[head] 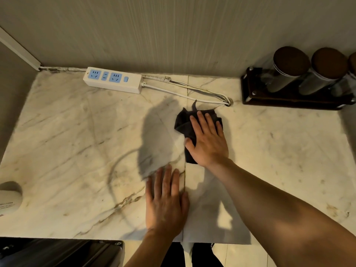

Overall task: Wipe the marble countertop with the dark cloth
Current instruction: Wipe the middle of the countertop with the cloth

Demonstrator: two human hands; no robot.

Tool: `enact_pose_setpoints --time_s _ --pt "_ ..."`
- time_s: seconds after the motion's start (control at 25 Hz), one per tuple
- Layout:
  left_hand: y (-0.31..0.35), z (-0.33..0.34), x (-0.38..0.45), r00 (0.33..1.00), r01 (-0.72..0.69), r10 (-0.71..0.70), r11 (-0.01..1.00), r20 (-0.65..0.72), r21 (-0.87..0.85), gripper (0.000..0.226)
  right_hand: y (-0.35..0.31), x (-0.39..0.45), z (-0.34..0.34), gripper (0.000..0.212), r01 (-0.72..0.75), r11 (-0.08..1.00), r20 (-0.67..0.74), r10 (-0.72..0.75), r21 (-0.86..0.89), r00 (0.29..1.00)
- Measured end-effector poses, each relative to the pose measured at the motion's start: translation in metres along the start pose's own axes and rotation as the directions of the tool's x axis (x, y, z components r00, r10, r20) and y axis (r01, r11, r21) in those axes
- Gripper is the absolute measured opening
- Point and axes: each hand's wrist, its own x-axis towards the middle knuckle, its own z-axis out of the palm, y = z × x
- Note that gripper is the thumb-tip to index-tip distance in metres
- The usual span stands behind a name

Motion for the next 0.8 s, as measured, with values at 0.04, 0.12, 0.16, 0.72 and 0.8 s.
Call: enact_pose_setpoints --time_s 0.04,0.12,0.16,0.72,0.8 --pt "0.0 -0.001 0.0 1.0 -0.002 0.002 1.0 0.001 0.001 0.06 -0.001 0.004 0.0 0.07 -0.034 0.999 -0.007 0.034 0.002 0.999" --pt "-0.001 -0.002 0.0 1.0 -0.005 0.005 1.0 0.001 0.003 0.061 -0.003 0.009 0.0 0.067 -0.104 0.995 -0.034 0.104 0.012 0.994" --pt "-0.001 -0.003 0.001 1.0 -0.007 0.007 1.0 -0.002 0.004 0.061 -0.004 0.011 -0.001 0.066 -0.136 0.99 -0.051 0.137 0.021 0.989" --pt "-0.001 -0.003 0.0 1.0 0.002 -0.002 1.0 0.002 0.025 0.06 -0.012 -0.007 -0.011 0.068 -0.67 0.694 0.026 0.689 0.263 0.724" --pt "-0.001 -0.003 0.0 1.0 -0.005 0.005 1.0 0.001 0.027 0.06 -0.013 -0.018 -0.01 0.067 -0.685 0.679 0.037 0.702 0.264 0.711"
